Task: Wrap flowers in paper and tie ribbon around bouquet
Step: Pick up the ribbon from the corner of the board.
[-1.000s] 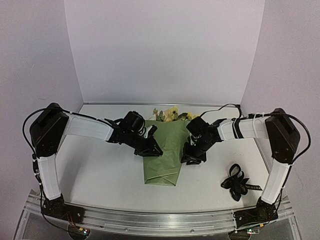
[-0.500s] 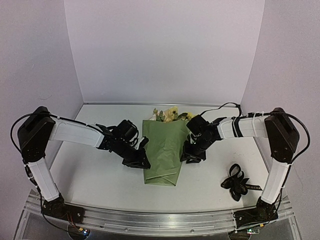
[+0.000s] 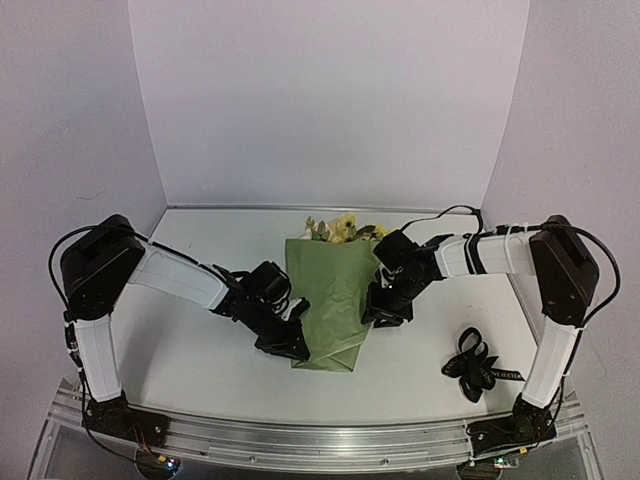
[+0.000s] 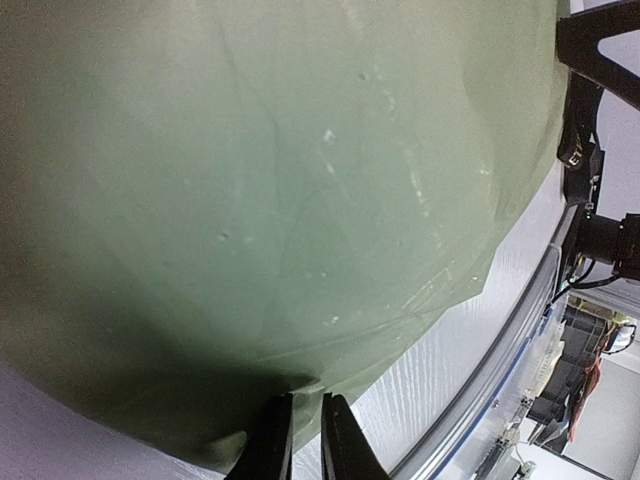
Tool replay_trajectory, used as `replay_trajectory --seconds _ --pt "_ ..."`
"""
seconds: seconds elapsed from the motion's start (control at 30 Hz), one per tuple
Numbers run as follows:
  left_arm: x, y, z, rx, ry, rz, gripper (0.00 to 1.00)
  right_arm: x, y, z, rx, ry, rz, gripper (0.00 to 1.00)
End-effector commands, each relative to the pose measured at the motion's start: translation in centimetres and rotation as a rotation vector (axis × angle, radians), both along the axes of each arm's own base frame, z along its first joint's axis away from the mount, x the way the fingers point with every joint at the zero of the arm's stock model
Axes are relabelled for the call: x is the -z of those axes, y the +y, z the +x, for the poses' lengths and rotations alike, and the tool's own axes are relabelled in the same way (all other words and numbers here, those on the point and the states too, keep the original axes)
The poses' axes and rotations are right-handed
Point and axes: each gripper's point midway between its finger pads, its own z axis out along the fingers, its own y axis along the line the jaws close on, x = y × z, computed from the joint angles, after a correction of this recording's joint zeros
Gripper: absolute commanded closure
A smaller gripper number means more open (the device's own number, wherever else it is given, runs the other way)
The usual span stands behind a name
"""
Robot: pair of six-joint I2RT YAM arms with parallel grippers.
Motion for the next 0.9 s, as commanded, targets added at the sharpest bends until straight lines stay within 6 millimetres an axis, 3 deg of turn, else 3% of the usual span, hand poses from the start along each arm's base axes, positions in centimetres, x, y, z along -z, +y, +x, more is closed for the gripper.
replay_trajectory --seconds 0.0,0.2,0.37,0.57,0.87 --pt "-2.0 -0.6 0.5 0.008 -0.048 -0.029 0.85 -2.9 -1.0 -0.3 -0.018 -0.061 -0.01 0.67" --pt "-5.1 -0.8 1.1 0.014 -0.116 -0.067 0.78 -4.1 -3.0 -1.9 -0.015 -0.081 -0.027 0.59" --pt "-7.0 -1.0 1.6 0.018 -0.163 -0.091 0.71 -4.2 -7.1 -3.4 0.03 -0.092 -0.111 0.53" --pt "-8.1 -1.0 2.0 0.023 -0.203 -0.101 0.67 -2.5 -11.6 -5.5 0.081 -0.072 -0.193 0.49" --pt "-10.0 -1.7 3.7 0.032 -0.25 -0.146 0.65 -1.3 -16.8 -5.2 0.175 -0.053 -0.282 0.48"
